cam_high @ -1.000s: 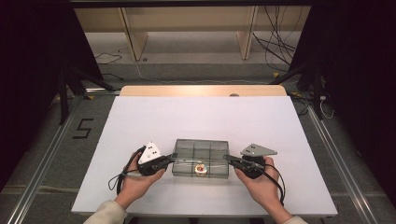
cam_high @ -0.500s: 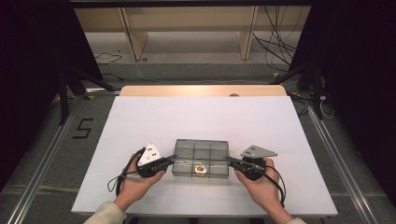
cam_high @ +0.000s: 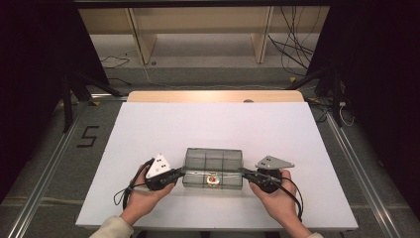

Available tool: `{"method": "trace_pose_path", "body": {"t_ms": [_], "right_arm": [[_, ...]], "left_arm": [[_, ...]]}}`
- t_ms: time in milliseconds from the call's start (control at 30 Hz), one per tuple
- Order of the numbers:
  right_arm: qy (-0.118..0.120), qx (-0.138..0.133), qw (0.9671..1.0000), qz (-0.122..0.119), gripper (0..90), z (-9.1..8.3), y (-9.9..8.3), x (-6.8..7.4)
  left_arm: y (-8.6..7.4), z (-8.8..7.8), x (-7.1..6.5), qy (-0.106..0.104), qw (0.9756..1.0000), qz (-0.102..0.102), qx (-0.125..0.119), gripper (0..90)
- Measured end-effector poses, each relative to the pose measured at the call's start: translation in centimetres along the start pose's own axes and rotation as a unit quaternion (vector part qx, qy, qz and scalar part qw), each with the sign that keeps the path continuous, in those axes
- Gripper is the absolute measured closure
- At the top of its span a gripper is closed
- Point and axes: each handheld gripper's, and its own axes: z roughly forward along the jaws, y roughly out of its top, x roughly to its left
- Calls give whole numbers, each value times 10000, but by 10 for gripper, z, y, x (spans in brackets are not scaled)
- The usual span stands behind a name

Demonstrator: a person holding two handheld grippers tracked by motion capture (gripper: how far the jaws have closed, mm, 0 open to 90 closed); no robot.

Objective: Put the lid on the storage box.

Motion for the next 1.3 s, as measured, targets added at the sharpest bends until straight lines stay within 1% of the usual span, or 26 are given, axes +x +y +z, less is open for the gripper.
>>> {"method": "trace_pose_path", "body": {"t_ms": [800,900,1300], "right_arm": [[37,-6,10000,-15,900,-3,-3,3],[41,-4,10000,-29,900,-4,-3,4],[60,45,10000,-40,900,-6,-6,5]], "left_arm": [[-2,-4,-4,-46,10000,19,-15,894],[-3,-5,-4,-58,10000,45,12,894],[-5,-5,-7,-96,9999,25,49,894]]}}
